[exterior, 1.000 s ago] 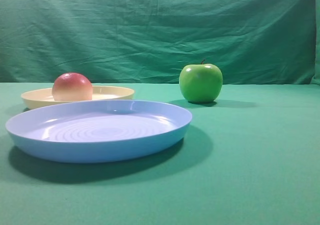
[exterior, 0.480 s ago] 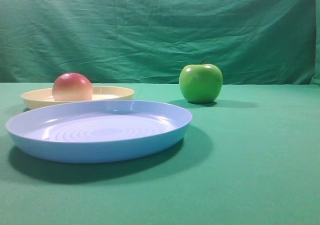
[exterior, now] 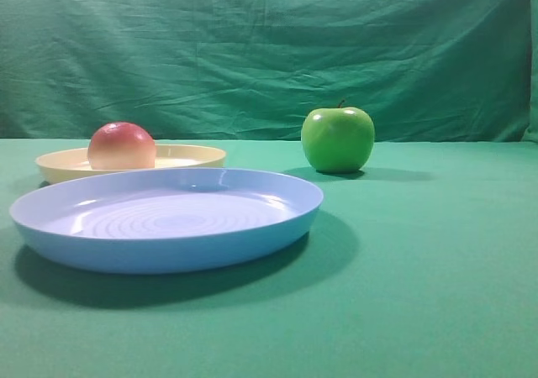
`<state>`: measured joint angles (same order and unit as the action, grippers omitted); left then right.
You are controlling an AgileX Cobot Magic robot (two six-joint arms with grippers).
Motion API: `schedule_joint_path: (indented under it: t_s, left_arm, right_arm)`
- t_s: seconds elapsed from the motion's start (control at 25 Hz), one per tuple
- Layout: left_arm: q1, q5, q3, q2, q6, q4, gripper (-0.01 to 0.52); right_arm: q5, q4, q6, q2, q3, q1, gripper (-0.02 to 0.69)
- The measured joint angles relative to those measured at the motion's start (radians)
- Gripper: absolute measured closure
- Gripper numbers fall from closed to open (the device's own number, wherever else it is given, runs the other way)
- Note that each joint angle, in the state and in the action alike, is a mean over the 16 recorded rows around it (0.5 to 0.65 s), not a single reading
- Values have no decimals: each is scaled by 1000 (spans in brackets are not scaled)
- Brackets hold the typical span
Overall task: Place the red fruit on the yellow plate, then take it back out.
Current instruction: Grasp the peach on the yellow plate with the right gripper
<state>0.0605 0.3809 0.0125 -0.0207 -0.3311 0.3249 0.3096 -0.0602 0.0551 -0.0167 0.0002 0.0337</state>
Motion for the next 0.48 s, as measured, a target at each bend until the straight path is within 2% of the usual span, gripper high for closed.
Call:
schedule_joint_path:
  t_s: [0.28,0.48]
  left_arm:
    - [0,0,0,0,0,0,514]
    - [0,0,0,0,0,0,514]
  right_arm:
    - [-9,-15,-3,-118,-153,22,665]
    - [84,-23,-21,-262,-347,69,665]
